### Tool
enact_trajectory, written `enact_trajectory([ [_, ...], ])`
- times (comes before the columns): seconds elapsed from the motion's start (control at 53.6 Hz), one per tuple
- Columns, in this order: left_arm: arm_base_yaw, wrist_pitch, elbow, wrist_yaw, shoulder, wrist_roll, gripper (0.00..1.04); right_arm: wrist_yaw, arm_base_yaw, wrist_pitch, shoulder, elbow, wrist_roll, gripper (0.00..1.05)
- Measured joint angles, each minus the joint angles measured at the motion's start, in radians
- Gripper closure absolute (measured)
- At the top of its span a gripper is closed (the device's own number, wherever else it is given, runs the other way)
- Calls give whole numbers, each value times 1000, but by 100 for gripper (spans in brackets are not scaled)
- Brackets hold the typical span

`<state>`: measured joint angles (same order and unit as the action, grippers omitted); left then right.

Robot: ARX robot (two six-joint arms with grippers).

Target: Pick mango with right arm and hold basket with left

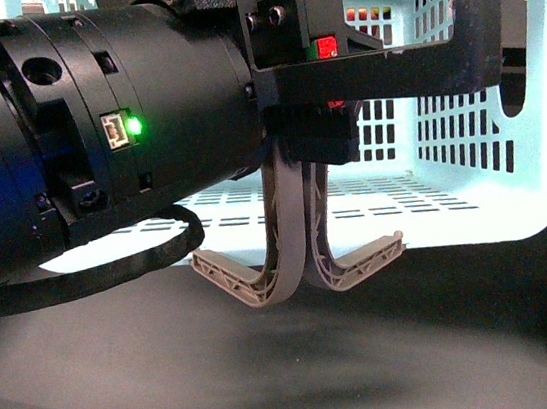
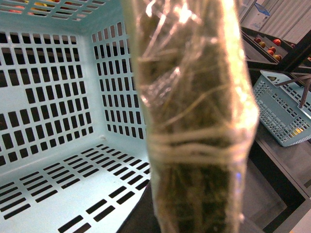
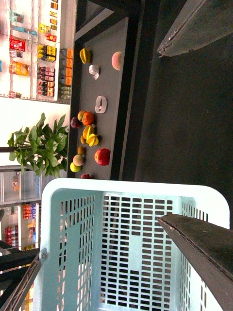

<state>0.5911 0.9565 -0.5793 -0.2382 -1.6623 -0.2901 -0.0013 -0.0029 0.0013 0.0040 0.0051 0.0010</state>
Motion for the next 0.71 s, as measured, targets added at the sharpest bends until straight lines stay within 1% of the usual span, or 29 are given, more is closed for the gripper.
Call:
enact_trajectory([
  [0.708, 0, 0, 0, 0, 0, 0, 98, 0, 0, 0, 0, 0, 0, 8],
])
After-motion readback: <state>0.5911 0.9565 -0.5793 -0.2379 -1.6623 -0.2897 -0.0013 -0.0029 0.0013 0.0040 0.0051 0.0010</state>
